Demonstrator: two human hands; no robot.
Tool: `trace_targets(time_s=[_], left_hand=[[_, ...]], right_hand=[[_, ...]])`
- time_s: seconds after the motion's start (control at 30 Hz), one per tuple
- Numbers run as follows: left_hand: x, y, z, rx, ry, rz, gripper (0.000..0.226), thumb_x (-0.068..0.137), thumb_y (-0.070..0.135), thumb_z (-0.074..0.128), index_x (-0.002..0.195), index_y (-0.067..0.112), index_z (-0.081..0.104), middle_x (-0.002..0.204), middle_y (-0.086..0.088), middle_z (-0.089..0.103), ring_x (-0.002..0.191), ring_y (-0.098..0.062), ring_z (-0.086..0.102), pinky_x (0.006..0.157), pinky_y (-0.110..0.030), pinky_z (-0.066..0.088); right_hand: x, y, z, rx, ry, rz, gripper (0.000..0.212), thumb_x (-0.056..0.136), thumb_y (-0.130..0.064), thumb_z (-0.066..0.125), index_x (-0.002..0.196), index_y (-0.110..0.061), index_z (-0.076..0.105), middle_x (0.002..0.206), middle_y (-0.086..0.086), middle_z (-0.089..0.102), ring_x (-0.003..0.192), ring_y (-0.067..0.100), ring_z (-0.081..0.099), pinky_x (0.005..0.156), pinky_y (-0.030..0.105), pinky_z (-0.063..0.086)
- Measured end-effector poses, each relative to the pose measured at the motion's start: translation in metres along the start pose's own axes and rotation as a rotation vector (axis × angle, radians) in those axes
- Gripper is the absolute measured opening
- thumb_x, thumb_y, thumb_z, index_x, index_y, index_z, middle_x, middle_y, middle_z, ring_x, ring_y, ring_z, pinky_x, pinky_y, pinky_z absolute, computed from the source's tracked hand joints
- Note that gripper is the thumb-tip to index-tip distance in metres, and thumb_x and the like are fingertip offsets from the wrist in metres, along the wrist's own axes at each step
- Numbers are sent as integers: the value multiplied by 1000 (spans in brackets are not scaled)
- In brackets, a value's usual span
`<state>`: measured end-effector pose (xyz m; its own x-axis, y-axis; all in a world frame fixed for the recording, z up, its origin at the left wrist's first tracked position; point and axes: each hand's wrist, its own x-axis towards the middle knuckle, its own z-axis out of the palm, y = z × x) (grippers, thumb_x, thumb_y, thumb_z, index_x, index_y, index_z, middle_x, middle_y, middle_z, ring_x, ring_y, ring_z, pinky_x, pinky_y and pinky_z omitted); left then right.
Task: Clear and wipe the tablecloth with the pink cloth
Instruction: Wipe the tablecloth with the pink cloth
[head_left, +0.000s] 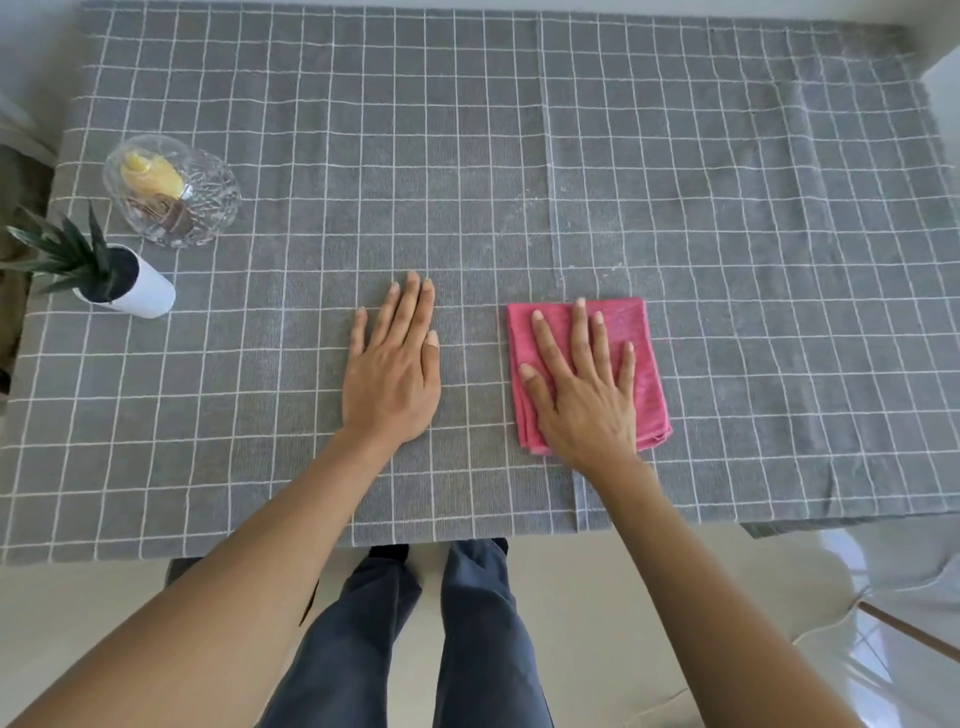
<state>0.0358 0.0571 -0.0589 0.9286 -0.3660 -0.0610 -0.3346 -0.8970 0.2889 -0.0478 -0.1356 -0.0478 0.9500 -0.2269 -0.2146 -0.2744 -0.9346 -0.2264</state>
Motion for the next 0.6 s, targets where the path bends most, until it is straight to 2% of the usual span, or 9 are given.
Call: trace_targets(time_s=[0.23,0.37,0.53,0.6], left_hand=[[-2,-2,0,-5,-13,-1,53,102,30,11,153,22,-1,160,7,-5,147,-8,-6,121,-40,-4],[-1,-1,-1,-10,-16,-2,53,103,29,15,153,22,1,160,7,-4,147,-8,-6,120,-39,-6],[13,5,-5,-76,54,-17,50,103,25,24,152,17,18,160,3,13,147,-11,9,120,-41,0],[31,7,-6,-84,63,3,51,103,25,23,152,16,16,160,1,11,148,-13,6,120,-39,-2]], right_hand=[[16,18,-2,59,67,198,52,99,-53,4,150,-44,-6,161,-2,-14,148,20,-15,114,47,-16],[19,36,-9,125,97,373,51,100,-53,4,150,-46,-2,162,-4,-11,148,18,-13,117,48,-13],[18,22,-7,195,185,422,47,102,-46,11,149,-48,9,162,-6,-6,148,17,-11,117,48,-14],[20,11,-5,205,176,407,47,102,-47,11,149,-48,8,162,-6,-6,148,17,-12,117,49,-14]])
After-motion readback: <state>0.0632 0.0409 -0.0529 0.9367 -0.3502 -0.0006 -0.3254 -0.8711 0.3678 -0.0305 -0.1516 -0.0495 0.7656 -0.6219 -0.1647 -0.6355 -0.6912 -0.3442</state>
